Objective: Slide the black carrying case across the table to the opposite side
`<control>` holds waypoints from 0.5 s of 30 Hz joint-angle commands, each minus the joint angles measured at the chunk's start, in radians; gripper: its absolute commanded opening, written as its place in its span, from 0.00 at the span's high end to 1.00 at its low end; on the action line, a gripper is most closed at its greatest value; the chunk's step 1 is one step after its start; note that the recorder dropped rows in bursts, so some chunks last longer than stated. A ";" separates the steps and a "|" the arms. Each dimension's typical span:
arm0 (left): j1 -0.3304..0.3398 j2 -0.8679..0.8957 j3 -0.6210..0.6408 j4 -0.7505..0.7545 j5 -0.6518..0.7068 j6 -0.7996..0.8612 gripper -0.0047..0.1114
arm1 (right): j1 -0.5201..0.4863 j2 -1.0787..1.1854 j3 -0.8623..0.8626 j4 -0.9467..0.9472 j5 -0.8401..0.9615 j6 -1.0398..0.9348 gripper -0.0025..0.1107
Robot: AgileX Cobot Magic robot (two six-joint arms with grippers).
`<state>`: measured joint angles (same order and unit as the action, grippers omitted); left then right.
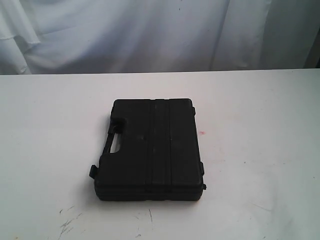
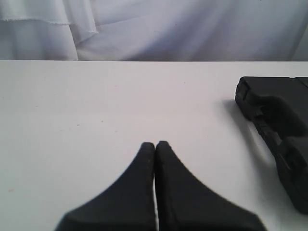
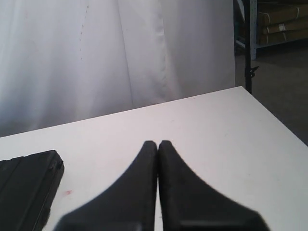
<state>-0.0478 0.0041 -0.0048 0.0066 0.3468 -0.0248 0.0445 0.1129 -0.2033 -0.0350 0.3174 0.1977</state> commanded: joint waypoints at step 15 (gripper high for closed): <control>0.003 -0.004 0.005 -0.001 -0.006 -0.001 0.96 | -0.003 -0.113 0.199 0.052 -0.009 -0.131 0.98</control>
<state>-0.0478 0.0041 -0.0048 0.0066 0.3468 -0.0248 0.0445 0.0055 -0.0288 0.0098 0.3158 0.0897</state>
